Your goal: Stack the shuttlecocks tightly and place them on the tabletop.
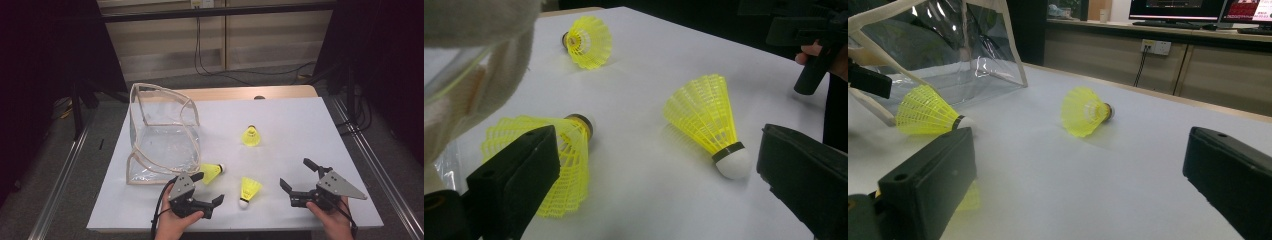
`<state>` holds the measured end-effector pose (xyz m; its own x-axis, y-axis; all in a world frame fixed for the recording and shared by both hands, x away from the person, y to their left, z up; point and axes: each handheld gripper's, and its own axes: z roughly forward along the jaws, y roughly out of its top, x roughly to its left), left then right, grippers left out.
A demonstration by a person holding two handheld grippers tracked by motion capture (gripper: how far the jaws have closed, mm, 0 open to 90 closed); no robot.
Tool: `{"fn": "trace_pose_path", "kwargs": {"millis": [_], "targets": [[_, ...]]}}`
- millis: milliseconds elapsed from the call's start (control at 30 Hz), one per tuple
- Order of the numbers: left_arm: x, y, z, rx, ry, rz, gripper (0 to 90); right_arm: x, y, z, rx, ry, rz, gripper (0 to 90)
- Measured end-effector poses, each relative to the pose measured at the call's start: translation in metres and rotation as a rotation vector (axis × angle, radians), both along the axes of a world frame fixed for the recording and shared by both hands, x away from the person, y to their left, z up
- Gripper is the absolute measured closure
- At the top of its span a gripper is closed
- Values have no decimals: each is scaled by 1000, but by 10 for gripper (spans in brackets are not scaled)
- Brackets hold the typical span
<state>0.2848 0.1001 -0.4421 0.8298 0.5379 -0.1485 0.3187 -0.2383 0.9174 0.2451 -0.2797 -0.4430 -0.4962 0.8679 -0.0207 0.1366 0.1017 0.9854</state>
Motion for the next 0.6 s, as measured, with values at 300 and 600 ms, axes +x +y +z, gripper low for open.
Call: {"fn": "trace_pose_path", "kwargs": {"millis": [300,600], "targets": [[2,-9,-3,37,3,18,58,0,0,0,2,-1,-2,1],[6,-16,-7,76,18,50,112,-1,0,0,2,-1,-1,1]]}}
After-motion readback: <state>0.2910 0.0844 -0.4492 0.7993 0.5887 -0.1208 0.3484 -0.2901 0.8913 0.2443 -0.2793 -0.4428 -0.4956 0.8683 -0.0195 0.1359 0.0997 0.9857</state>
